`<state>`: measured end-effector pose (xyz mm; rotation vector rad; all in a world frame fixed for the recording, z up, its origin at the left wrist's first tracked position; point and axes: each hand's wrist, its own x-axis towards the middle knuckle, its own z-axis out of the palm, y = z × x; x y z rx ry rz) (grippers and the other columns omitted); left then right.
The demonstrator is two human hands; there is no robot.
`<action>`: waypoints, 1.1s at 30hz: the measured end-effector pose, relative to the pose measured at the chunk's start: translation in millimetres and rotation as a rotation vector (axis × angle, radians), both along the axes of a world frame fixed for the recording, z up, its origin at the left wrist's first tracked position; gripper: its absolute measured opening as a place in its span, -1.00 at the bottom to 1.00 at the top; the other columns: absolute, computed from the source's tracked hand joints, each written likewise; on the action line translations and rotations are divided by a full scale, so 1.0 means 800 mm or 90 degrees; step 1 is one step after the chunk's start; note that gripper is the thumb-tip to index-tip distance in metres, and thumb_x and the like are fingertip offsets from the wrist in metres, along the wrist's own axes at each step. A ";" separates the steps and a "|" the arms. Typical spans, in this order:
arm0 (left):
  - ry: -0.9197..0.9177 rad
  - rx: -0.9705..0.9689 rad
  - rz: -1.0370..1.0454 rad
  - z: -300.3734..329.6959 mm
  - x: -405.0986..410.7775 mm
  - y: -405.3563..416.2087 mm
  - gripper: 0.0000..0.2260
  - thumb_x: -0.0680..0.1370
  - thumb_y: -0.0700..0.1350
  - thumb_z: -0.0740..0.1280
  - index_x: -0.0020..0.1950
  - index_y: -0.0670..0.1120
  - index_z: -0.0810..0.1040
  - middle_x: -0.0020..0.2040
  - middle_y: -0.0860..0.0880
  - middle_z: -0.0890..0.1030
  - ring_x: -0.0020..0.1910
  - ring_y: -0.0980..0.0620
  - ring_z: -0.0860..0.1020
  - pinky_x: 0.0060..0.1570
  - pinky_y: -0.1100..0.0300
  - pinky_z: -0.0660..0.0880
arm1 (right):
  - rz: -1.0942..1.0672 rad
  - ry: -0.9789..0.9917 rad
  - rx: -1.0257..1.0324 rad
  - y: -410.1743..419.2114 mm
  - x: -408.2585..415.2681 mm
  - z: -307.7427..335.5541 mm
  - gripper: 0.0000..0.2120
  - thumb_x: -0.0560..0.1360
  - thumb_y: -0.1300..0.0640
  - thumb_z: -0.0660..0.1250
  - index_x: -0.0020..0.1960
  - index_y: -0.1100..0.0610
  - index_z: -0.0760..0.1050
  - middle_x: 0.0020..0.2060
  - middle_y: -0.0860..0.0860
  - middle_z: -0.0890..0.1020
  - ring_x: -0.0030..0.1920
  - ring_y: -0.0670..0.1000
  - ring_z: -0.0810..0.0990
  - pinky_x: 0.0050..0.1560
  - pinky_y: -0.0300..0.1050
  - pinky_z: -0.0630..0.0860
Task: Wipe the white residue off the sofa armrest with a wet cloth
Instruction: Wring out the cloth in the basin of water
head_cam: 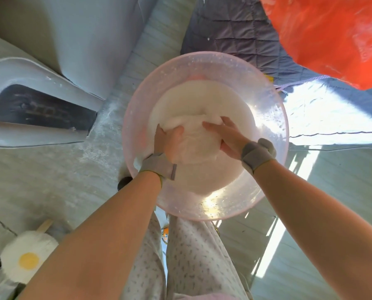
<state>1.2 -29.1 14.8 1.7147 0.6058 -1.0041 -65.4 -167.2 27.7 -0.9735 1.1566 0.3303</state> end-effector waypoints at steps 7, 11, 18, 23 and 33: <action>-0.075 -0.056 -0.077 0.025 -0.020 0.021 -0.41 0.57 -0.02 0.25 0.52 -0.10 0.09 0.40 -0.02 0.35 0.34 0.00 0.38 0.30 0.16 0.35 | 0.051 -0.026 0.140 0.000 -0.031 0.020 -0.62 0.48 0.14 0.36 0.28 0.05 0.41 0.16 0.11 0.55 0.18 0.21 0.52 0.09 0.25 0.53; -0.062 -0.098 -0.036 0.031 -0.015 0.024 -0.32 0.48 0.03 0.36 0.50 -0.13 0.15 0.41 -0.12 0.39 0.33 -0.10 0.43 0.31 -0.07 0.41 | 0.032 -0.081 0.156 0.012 -0.037 0.028 -0.54 0.49 0.30 0.30 0.32 0.02 0.31 0.20 0.12 0.48 0.20 0.22 0.49 0.06 0.26 0.53; 0.186 -0.126 0.079 0.036 -0.019 0.034 -0.05 0.10 0.47 0.36 0.43 0.15 0.26 0.39 0.01 0.39 0.32 -0.16 0.39 -0.04 -0.13 0.52 | 0.340 -0.196 -0.430 0.037 -0.018 0.063 -0.70 0.43 0.40 0.32 0.13 0.21 0.48 0.00 0.09 0.43 -0.03 0.06 0.42 -0.08 -0.36 0.36; 0.295 -0.246 0.118 0.057 -0.017 0.034 -0.27 0.40 0.44 0.15 0.39 -0.02 0.33 0.32 -0.12 0.37 0.33 -0.29 0.38 0.21 -0.29 0.39 | 0.455 -0.282 -0.544 0.055 -0.019 0.092 -0.65 0.32 0.52 0.26 -0.01 0.21 0.58 -0.03 0.02 0.36 -0.09 0.00 0.42 -0.16 -0.49 0.33; 0.318 -0.367 0.193 0.072 -0.004 0.035 -0.66 0.58 0.15 0.15 -0.15 -0.10 0.48 -0.30 -0.09 0.61 -0.34 -0.06 0.63 -0.43 0.19 0.56 | 0.409 -0.290 -0.301 0.075 -0.029 0.119 -0.67 0.37 0.26 0.47 -0.04 -0.02 0.39 0.14 -0.05 0.42 0.01 -0.08 0.48 -0.06 -0.43 0.45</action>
